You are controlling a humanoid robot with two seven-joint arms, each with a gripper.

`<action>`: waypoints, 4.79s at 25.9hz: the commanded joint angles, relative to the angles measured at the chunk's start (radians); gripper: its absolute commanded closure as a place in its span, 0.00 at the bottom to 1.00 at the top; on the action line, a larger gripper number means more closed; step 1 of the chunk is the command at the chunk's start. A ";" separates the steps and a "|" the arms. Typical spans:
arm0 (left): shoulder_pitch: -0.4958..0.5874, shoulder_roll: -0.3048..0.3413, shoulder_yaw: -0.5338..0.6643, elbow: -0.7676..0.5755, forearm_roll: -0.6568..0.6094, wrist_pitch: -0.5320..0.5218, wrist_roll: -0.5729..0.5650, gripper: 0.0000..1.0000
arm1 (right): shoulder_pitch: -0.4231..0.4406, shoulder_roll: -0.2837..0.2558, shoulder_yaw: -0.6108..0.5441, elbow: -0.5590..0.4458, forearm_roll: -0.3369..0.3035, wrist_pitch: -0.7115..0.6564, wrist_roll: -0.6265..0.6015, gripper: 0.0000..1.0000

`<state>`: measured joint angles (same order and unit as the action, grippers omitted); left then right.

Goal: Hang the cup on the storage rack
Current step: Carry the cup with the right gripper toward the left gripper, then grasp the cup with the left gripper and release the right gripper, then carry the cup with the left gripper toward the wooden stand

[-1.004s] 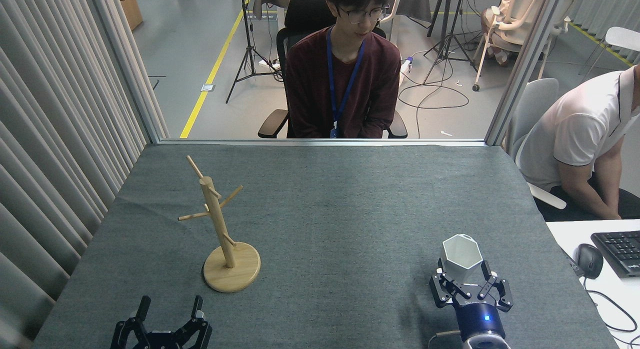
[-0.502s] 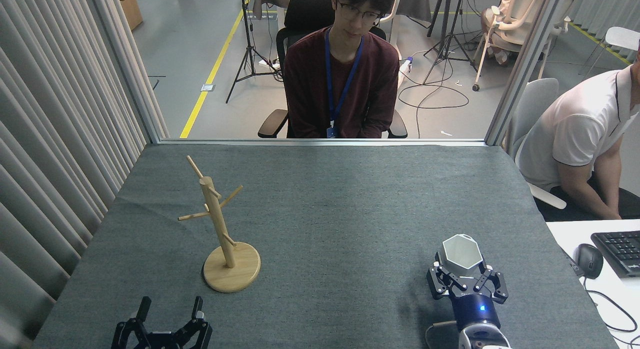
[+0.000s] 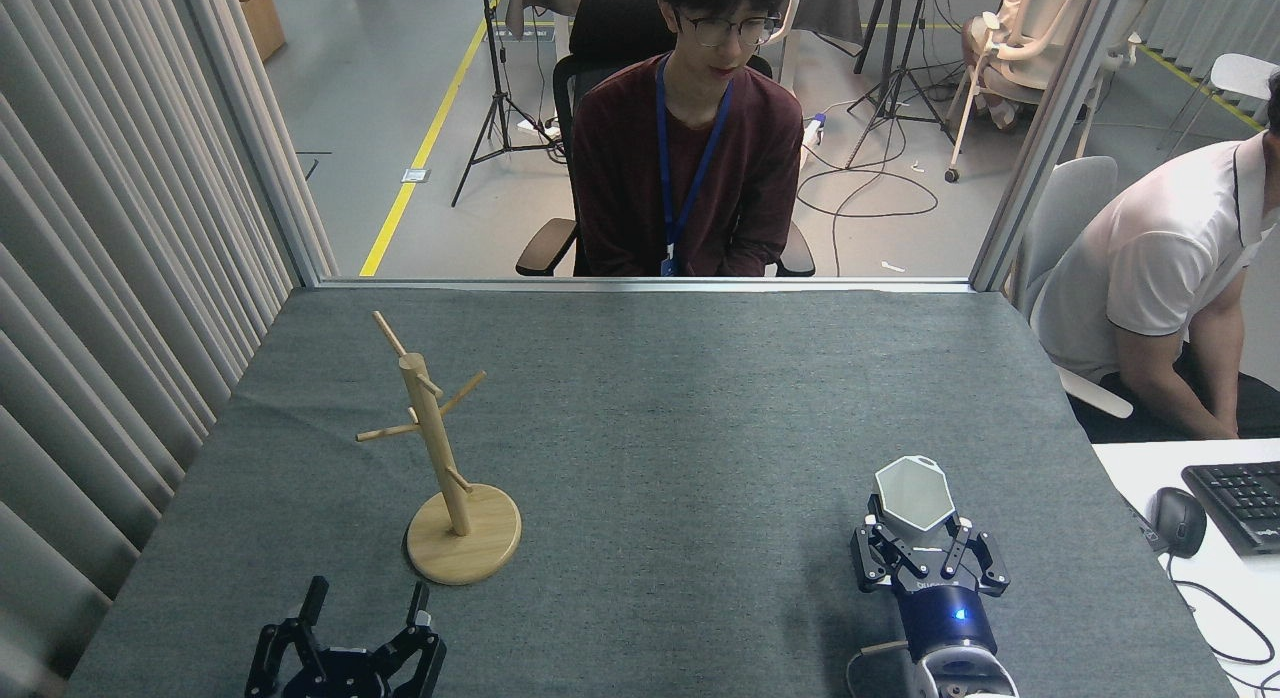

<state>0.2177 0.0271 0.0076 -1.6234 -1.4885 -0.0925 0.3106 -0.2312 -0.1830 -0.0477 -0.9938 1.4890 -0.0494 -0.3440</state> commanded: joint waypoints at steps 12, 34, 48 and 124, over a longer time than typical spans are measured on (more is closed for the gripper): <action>-0.004 -0.016 -0.337 0.034 -0.177 -0.024 0.001 0.01 | 0.234 0.135 0.120 -0.503 0.001 -0.036 0.003 0.43; -0.018 -0.070 -0.353 0.082 -0.242 0.013 -0.001 0.01 | 0.385 0.241 0.506 -0.597 0.177 0.010 0.066 0.42; -0.024 -0.065 -0.351 0.080 -0.242 0.040 0.001 0.01 | 0.431 0.224 0.582 -0.594 0.211 0.031 0.076 0.42; -0.323 -0.047 0.031 0.333 -0.449 0.542 0.053 0.53 | 0.423 0.122 0.160 -0.523 0.043 0.108 0.031 0.01</action>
<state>-0.0698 -0.0235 0.0285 -1.3175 -1.9243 0.4483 0.3644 0.1930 -0.0602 0.1120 -1.5175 1.5328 0.0582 -0.3143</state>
